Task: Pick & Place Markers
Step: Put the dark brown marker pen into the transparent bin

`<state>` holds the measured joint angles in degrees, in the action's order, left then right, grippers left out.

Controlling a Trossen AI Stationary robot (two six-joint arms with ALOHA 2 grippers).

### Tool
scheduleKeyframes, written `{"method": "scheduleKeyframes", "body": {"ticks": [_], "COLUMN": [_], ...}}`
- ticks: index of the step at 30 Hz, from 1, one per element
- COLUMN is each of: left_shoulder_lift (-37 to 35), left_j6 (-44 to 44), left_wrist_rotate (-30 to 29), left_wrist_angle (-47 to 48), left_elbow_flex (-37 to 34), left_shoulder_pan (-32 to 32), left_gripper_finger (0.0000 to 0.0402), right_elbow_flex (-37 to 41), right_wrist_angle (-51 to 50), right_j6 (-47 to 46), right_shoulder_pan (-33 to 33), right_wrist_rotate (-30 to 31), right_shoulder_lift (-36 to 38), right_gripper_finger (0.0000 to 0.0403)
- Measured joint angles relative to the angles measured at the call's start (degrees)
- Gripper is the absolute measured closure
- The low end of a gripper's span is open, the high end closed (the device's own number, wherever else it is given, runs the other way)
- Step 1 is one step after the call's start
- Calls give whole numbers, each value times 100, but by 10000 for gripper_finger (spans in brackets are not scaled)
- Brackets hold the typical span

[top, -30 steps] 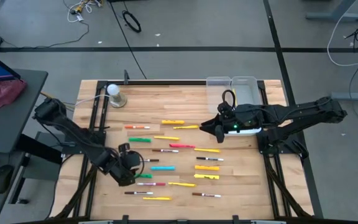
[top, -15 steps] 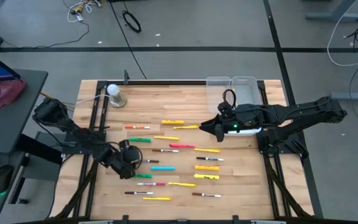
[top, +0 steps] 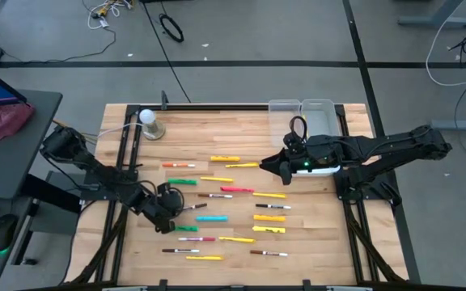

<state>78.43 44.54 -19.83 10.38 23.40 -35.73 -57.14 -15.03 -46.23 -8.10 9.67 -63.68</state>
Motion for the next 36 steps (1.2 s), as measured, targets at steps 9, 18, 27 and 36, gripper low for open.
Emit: {"method": "scheduleKeyframes", "body": {"ticks": [9,18,27,36], "left_shoulder_lift": [-463,-886,-894,-892], "left_j6": [325,473,-384,-1213], "left_wrist_rotate": [551,-729,-680,131], "left_wrist_angle": [154,167,-1479,-3194], "left_elbow_flex": [755,1819,2343,2351], "left_shoulder_pan": [-17,588,2099,3081], "left_gripper_finger": [371,371,371,371], "right_elbow_flex": [0,2,466,527], "right_wrist_angle": [-51,-310,1791,4431], "right_j6": [13,-473,189,873], "right_shoulder_pan": [2,208,-66,129], "right_wrist_rotate": [-6,11,42,520], "right_shoulder_lift": [0,0,-498,-1313], "right_gripper_finger": [255,243,165,157]}}
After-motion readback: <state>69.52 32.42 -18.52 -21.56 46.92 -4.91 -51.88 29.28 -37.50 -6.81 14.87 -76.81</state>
